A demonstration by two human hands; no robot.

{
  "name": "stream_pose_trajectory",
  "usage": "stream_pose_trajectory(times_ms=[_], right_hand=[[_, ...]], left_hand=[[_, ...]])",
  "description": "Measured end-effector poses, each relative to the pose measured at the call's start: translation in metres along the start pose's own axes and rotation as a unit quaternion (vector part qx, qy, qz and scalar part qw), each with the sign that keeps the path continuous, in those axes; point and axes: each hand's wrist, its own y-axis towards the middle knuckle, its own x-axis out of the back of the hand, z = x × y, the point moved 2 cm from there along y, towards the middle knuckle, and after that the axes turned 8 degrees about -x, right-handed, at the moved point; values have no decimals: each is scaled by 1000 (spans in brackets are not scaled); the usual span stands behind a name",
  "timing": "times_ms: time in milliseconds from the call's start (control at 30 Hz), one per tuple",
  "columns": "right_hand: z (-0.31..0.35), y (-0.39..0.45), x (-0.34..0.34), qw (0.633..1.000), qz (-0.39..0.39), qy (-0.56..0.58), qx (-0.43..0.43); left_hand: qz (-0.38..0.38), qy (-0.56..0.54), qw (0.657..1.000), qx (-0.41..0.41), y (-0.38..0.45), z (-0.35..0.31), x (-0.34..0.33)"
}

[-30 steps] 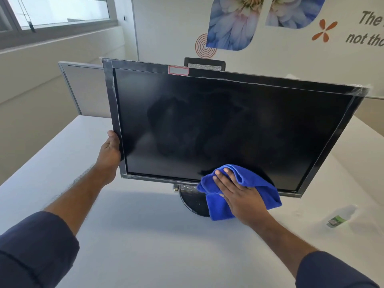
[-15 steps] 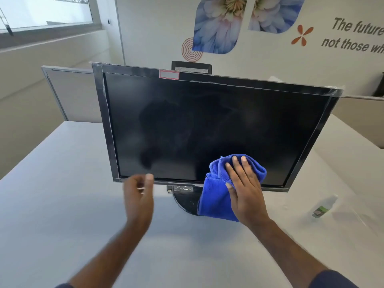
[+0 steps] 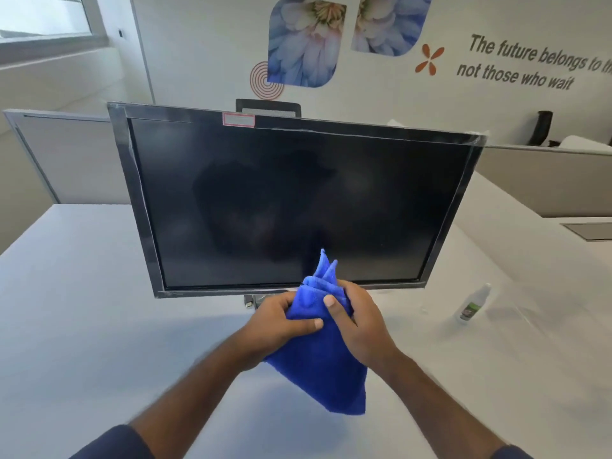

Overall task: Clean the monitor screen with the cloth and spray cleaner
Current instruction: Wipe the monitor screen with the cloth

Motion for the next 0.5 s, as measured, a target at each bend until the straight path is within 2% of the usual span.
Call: stream_pose_trajectory(times_ms=[100, 200, 333, 500], right_hand=[[-7, -3, 12, 995, 61, 28, -76], [-10, -6, 26, 988, 103, -30, -111], [-5, -2, 44, 984, 129, -46, -117], [16, 9, 66, 977, 200, -21, -71]], left_hand=[[47, -36, 998, 34, -3, -2, 6], [77, -65, 993, 64, -8, -1, 11], [69, -152, 982, 91, -15, 6, 13], [24, -262, 961, 81, -20, 21, 0]])
